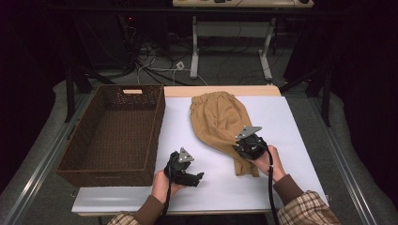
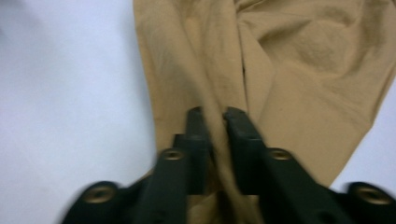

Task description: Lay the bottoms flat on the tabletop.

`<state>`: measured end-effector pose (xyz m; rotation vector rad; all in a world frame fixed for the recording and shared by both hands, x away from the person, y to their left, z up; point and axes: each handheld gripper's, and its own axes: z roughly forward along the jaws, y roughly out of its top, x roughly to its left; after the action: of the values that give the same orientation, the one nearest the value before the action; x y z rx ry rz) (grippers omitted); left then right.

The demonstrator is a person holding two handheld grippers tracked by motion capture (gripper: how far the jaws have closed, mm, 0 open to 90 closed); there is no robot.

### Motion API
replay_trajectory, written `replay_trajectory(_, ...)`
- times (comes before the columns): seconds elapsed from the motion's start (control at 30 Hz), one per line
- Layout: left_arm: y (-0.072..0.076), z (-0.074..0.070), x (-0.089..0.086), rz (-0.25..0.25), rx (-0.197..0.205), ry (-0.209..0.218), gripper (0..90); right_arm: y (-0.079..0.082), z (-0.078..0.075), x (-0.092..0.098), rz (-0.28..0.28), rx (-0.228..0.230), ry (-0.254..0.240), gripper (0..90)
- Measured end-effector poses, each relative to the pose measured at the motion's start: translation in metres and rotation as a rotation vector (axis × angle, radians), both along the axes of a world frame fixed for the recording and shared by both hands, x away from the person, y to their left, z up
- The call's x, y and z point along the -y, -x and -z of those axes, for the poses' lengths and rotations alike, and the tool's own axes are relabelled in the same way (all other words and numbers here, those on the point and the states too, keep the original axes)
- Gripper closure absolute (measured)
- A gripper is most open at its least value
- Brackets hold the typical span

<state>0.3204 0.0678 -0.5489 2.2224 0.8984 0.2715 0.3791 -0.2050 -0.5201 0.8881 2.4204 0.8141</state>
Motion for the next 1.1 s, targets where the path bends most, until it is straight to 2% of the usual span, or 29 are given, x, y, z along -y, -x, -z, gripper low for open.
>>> replay_trajectory(0.07, 0.000, 0.000, 0.000, 0.001, 0.003, -0.001, 19.7, 0.000, -0.001, 0.004, 0.013, 0.010, -0.021, 88.4)
replay_trajectory(0.23, 0.000, -0.001, -0.001, 0.000, 0.006, 0.004, 19.0, 0.004, -0.013, 0.021, 0.068, 0.026, -0.101, 89.0)
replay_trajectory(0.37, 0.001, -0.001, -0.001, 0.002, 0.007, 0.009, 18.6, 0.007, -0.022, 0.045, 0.139, 0.037, -0.164, 88.9)
replay_trajectory(0.47, 0.001, -0.002, -0.001, 0.010, 0.015, 0.006, 18.0, 0.007, -0.022, 0.068, 0.207, 0.011, -0.196, 88.8)
replay_trajectory(0.53, 0.002, -0.002, 0.000, 0.009, 0.015, 0.014, 17.1, 0.006, -0.019, 0.079, 0.238, 0.004, -0.181, 88.8)
replay_trajectory(0.63, 0.002, -0.003, 0.000, 0.006, 0.022, 0.019, 16.0, -0.001, -0.005, 0.091, 0.296, -0.063, -0.136, 88.6)
replay_trajectory(0.67, 0.002, -0.003, 0.000, 0.005, 0.023, 0.018, 15.5, -0.005, 0.003, 0.093, 0.297, -0.097, -0.104, 88.3)
replay_trajectory(0.7, 0.002, -0.003, 0.000, 0.005, 0.024, 0.017, 15.2, -0.008, 0.008, 0.093, 0.290, -0.112, -0.086, 87.9)
replay_trajectory(0.77, 0.002, -0.003, 0.000, 0.009, 0.027, 0.012, 15.1, -0.011, 0.015, 0.089, 0.282, -0.143, -0.053, 81.5)
replay_trajectory(0.87, 0.002, -0.003, 0.000, 0.005, 0.025, 0.017, 15.1, -0.011, 0.013, 0.082, 0.253, -0.118, -0.036, 68.0)
replay_trajectory(0.9, 0.002, -0.003, 0.000, 0.008, 0.026, 0.013, 15.1, -0.010, 0.010, 0.080, 0.249, -0.110, -0.033, 60.5)
replay_trajectory(1.0, 0.002, -0.004, 0.000, 0.008, 0.026, 0.015, 15.1, -0.007, 0.001, 0.073, 0.212, -0.081, -0.052, 44.5)
replay_trajectory(1.1, 0.002, -0.004, 0.000, 0.008, 0.028, 0.015, 15.0, -0.005, -0.004, 0.062, 0.170, -0.062, -0.048, 37.7)
